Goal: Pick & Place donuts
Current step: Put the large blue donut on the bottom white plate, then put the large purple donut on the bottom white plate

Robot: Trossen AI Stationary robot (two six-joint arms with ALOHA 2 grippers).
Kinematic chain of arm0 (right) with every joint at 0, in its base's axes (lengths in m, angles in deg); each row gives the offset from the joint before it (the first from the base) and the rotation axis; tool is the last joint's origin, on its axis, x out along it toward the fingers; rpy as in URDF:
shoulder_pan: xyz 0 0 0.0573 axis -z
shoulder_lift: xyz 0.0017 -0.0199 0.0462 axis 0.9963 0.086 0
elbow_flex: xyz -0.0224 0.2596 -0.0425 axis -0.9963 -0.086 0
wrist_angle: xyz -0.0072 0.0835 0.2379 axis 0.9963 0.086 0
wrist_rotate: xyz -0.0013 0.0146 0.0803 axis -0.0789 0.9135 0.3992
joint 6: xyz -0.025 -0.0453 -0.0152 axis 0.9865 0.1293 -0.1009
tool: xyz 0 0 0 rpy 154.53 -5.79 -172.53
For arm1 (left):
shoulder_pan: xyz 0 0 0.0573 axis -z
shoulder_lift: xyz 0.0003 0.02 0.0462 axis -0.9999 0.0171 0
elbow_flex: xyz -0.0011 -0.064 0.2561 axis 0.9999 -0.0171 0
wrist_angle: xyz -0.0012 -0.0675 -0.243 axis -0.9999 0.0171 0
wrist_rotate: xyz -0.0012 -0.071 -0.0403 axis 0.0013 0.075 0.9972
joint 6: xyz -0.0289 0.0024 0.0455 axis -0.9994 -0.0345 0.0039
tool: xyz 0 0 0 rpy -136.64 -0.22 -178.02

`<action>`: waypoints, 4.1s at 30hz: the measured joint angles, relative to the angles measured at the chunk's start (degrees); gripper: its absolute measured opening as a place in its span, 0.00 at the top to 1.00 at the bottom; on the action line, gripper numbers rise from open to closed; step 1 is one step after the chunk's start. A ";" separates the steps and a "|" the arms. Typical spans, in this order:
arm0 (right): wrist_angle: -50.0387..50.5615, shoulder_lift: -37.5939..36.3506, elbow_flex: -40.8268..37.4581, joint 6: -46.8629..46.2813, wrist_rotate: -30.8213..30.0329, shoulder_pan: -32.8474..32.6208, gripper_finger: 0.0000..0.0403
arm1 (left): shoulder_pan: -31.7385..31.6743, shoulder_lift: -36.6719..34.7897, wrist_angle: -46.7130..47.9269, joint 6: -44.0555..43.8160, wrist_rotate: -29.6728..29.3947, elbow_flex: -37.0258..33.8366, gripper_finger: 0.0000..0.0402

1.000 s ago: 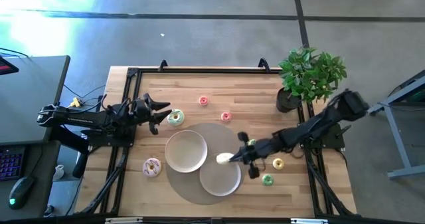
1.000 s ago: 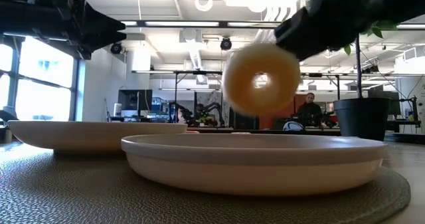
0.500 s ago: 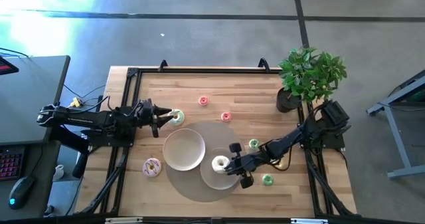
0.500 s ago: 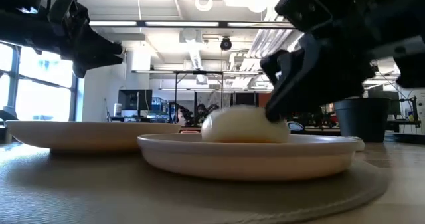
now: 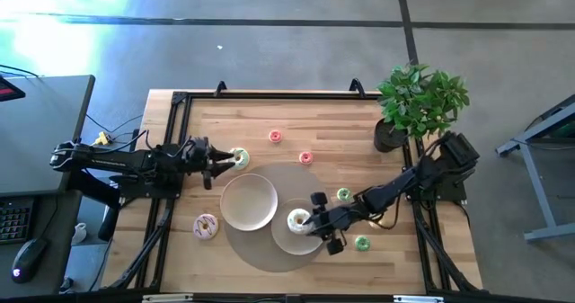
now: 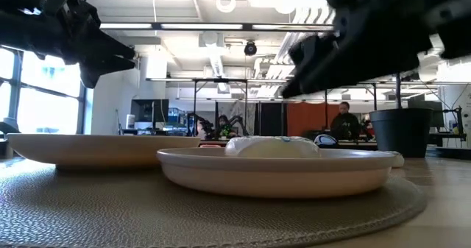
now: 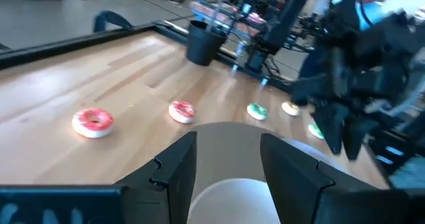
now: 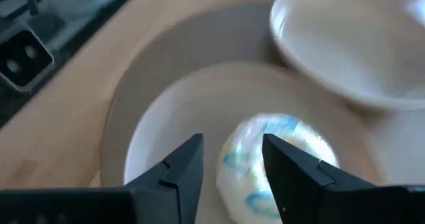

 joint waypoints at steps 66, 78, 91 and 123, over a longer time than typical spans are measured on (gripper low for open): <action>3.77 -7.83 -0.07 3.61 -7.83 11.93 0.60 | 15.99 66.68 8.65 0.74 -7.14 45.42 0.97; 9.22 -15.06 -0.09 -4.64 -12.30 10.49 0.60 | 23.87 84.78 -3.24 -8.19 -6.01 51.65 0.96; 9.79 -15.15 -0.09 -5.24 -10.45 10.16 0.60 | 23.67 87.34 0.19 -8.93 -2.15 54.07 0.69; 11.41 -15.15 0.00 -5.41 -7.46 10.14 0.60 | 35.54 59.54 63.88 -36.36 2.60 53.96 0.65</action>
